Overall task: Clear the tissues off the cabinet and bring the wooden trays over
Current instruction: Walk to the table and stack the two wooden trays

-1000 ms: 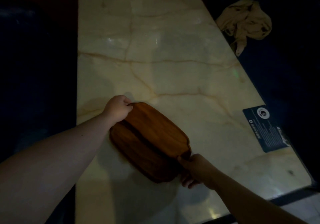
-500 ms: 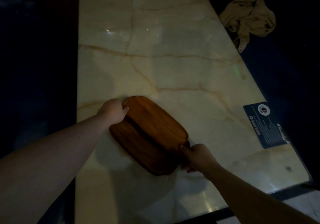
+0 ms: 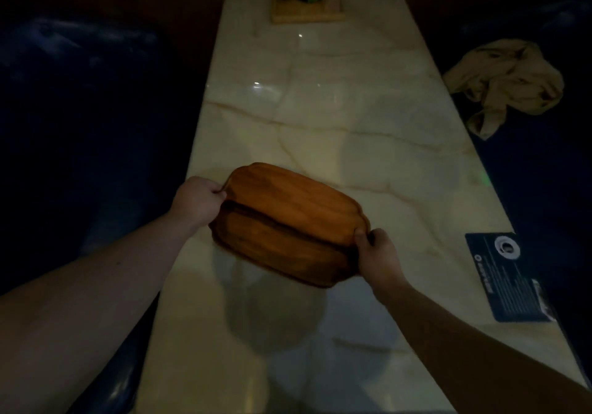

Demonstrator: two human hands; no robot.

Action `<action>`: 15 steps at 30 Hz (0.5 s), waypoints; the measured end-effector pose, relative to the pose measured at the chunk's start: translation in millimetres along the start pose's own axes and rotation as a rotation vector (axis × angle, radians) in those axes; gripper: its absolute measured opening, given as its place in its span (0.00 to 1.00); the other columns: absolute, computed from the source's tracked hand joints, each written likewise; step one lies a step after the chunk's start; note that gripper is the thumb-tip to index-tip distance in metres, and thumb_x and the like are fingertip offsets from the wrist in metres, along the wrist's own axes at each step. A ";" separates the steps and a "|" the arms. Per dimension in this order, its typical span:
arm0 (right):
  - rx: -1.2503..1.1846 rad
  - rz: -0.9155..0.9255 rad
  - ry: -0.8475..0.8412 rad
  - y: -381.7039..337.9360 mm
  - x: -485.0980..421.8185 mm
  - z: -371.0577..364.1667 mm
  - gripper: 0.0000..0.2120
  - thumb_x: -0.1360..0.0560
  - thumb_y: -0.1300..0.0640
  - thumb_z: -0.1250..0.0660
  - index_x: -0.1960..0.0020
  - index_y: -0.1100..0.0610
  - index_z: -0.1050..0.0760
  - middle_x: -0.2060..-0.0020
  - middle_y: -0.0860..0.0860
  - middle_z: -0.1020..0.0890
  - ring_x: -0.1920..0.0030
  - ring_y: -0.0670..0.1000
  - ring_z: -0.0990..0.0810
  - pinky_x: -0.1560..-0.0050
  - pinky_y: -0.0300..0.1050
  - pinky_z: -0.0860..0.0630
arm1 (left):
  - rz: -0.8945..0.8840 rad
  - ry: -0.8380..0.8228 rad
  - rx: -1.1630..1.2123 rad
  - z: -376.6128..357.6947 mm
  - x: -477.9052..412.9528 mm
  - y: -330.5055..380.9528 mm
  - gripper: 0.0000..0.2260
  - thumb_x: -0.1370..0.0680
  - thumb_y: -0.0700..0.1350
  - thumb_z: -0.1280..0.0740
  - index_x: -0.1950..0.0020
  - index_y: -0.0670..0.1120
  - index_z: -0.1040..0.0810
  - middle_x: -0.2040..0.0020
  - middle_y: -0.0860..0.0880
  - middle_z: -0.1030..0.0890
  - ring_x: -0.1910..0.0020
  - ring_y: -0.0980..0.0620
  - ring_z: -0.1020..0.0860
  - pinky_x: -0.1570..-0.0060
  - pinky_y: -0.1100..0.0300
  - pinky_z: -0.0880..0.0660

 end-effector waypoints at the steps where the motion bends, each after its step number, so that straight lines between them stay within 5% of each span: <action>1: 0.004 0.038 0.003 -4.8 -4.4 5.1 0.15 0.21 0.41 0.44 0.54 0.53 0.32 0.56 0.56 0.21 0.56 0.59 0.20 0.54 0.65 0.21 | 0.015 0.010 0.029 2.5 9.5 2.7 0.10 0.21 0.42 0.37 0.45 0.40 0.18 0.47 0.40 0.17 0.51 0.43 0.21 0.49 0.51 0.23; 9: 0.081 0.388 -0.201 -71.9 -20.1 32.4 0.09 0.21 0.47 0.42 0.52 0.51 0.28 0.60 0.48 0.21 0.55 0.55 0.20 0.56 0.52 0.24 | 0.234 0.282 0.192 24.0 129.2 5.3 0.14 0.20 0.43 0.38 0.56 0.34 0.19 0.56 0.33 0.18 0.56 0.36 0.20 0.54 0.43 0.22; 15: 0.073 0.527 -0.550 -112.1 31.7 -12.9 0.11 0.22 0.48 0.39 0.43 0.51 0.26 0.48 0.55 0.19 0.48 0.57 0.20 0.43 0.62 0.24 | 0.430 0.547 0.250 48.0 242.9 -29.7 0.13 0.21 0.40 0.38 0.59 0.33 0.20 0.60 0.34 0.19 0.61 0.38 0.21 0.58 0.44 0.24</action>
Point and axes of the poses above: each hand's wrist, its own x-axis away from the middle knuckle, its own z-axis out of the back of the hand, y = z × x, the point moved 2 cm from there along -x, towards the middle knuckle
